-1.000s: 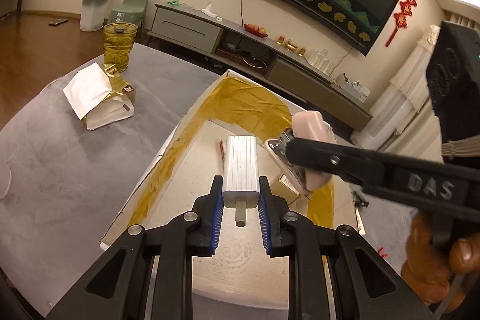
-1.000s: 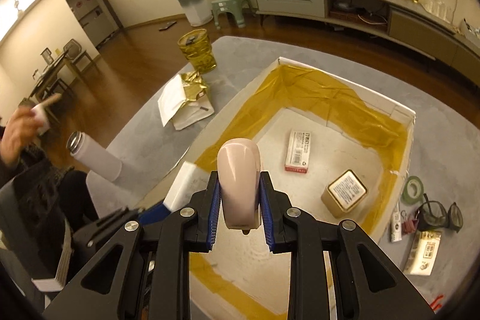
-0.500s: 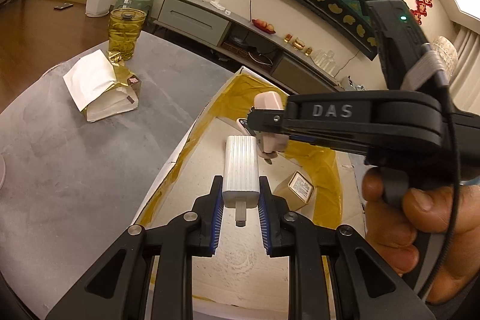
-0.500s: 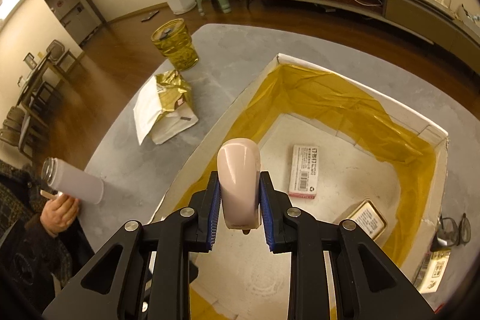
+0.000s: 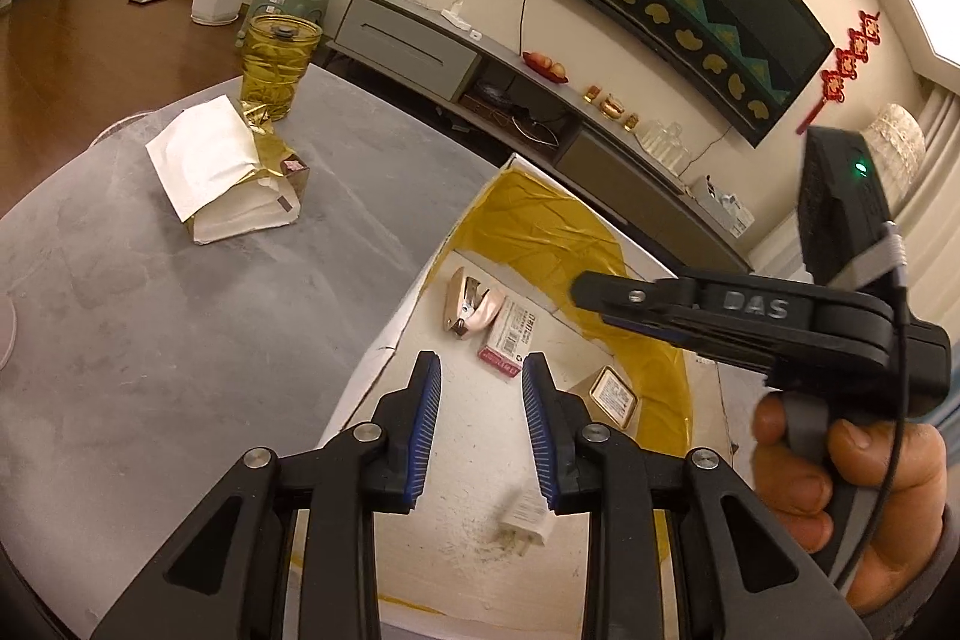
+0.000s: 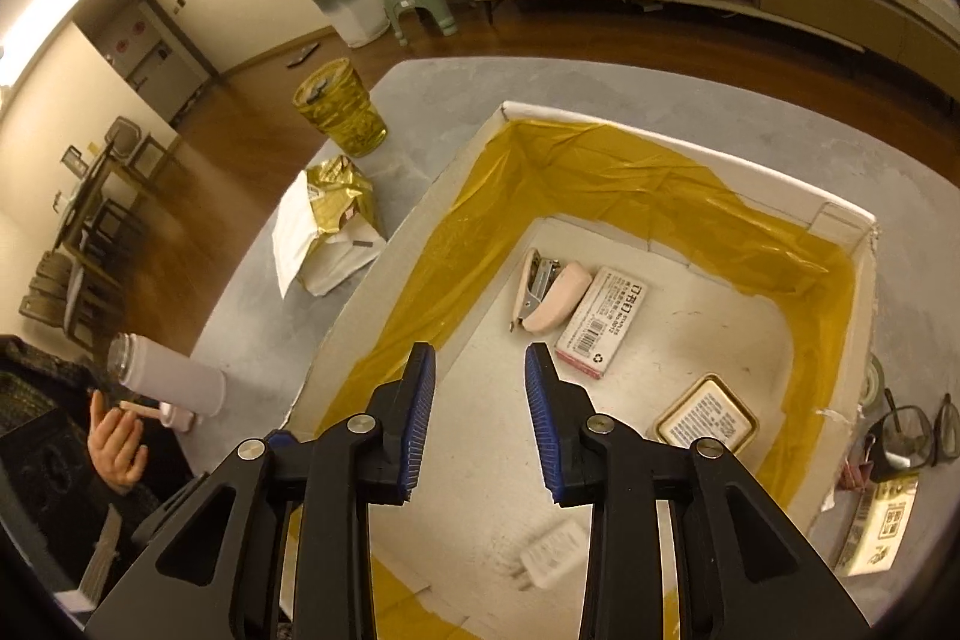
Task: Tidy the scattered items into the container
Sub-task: 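Open both tools to drop the charger and stapler into the box, then move both tools back toward the remaining items on the table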
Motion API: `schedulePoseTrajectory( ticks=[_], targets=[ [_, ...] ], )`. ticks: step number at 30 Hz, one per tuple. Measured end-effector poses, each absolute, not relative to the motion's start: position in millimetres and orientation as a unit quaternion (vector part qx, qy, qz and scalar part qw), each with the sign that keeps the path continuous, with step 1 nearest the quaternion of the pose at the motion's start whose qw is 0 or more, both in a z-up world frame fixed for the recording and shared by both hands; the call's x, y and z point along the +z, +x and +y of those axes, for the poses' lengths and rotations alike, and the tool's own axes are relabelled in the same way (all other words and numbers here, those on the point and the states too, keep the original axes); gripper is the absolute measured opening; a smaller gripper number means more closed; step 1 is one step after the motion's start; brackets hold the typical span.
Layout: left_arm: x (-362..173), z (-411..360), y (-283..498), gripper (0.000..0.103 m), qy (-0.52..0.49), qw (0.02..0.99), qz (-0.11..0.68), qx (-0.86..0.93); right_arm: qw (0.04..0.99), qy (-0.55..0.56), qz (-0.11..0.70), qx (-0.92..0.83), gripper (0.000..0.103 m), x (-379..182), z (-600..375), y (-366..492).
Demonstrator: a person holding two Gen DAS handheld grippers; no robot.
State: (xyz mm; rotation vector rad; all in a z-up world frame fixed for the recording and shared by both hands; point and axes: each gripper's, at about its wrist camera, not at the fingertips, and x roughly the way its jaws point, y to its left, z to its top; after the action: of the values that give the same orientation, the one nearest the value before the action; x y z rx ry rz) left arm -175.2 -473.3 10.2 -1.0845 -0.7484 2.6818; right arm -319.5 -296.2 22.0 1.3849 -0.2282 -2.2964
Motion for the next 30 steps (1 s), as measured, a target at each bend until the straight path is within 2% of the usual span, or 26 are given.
schedulePoseTrajectory(
  ticks=[7,15,30],
  targets=[
    [14,-470,-172,0.030,-0.355,0.087,-0.242,0.899,0.248,0.474,-0.120,-0.836,0.033,42,-267,-288],
    [21,-465,-169,0.030,-0.343,0.091,-0.229,0.907,0.278,0.425,-0.073,-0.858,0.033,52,-252,-234],
    [35,-446,-158,0.030,-0.323,0.104,-0.198,0.920,0.315,0.379,-0.065,-0.868,0.033,56,-227,-162]
  ],
)
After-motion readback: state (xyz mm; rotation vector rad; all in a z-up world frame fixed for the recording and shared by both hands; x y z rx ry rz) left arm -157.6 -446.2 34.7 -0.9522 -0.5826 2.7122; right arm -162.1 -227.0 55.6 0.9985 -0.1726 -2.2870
